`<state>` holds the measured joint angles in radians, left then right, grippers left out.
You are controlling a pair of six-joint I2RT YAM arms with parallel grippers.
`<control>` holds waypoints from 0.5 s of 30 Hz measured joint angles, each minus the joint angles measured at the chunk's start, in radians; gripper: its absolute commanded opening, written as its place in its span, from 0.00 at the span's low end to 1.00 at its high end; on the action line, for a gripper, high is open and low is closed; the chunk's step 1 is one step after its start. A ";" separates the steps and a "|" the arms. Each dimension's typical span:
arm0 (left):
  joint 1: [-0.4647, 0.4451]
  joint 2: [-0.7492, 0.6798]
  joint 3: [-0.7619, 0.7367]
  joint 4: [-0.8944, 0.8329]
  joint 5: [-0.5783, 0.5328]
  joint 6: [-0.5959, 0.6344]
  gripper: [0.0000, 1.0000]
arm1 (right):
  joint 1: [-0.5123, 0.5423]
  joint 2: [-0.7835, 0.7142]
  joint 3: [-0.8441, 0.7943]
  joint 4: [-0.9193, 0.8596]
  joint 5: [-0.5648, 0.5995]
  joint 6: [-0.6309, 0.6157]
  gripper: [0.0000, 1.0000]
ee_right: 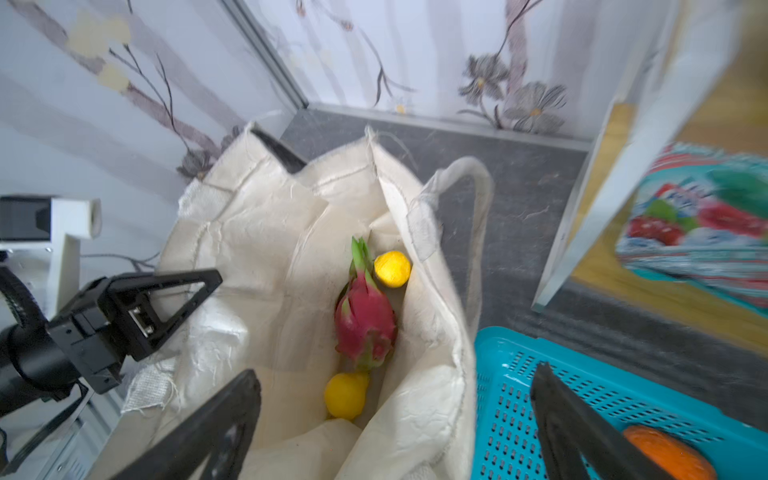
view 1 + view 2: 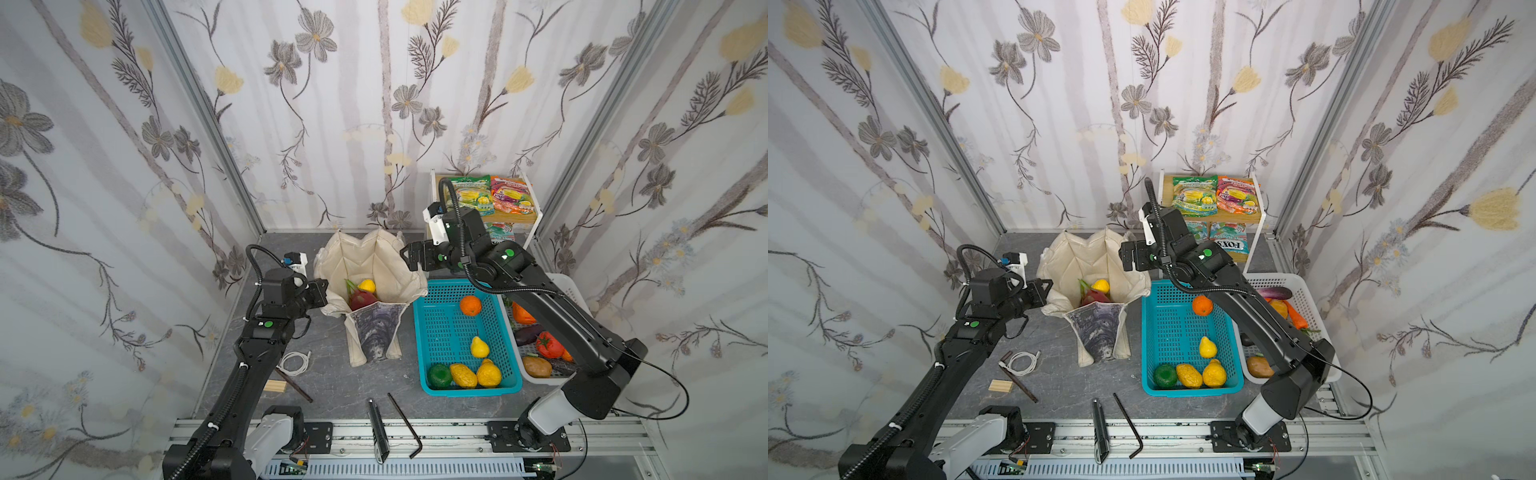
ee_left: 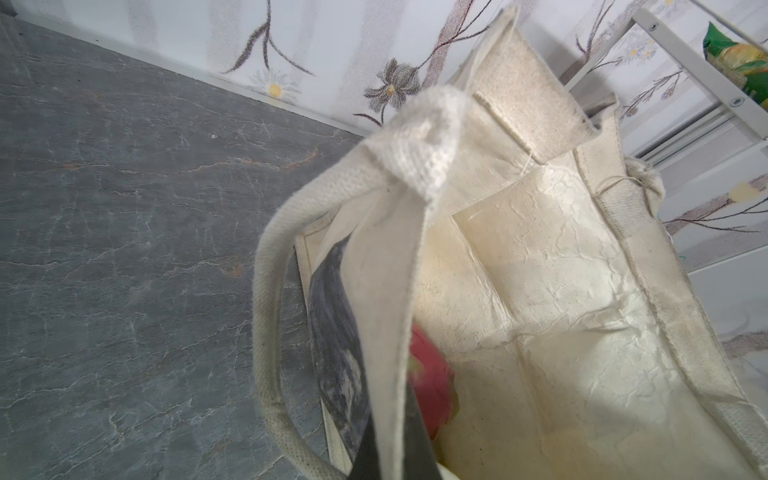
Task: Place the food into the grocery bag and tie it
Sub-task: 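Move the right gripper up toward the wooden candy shelf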
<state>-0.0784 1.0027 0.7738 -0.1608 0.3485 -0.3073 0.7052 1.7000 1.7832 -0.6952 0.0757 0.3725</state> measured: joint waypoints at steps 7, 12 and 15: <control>0.002 -0.018 -0.016 0.003 -0.005 0.004 0.00 | -0.027 -0.233 -0.064 0.078 0.323 0.031 1.00; 0.002 -0.018 -0.016 0.003 -0.004 0.005 0.00 | -0.118 -0.422 -0.308 0.306 0.187 0.027 1.00; 0.002 -0.019 -0.017 0.004 -0.004 0.005 0.00 | -0.182 -0.491 -0.400 0.401 0.095 0.032 1.00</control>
<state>-0.0765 0.9833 0.7570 -0.1566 0.3443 -0.3023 0.5228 1.2095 1.3830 -0.2947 0.1711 0.4042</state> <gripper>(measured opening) 0.051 0.995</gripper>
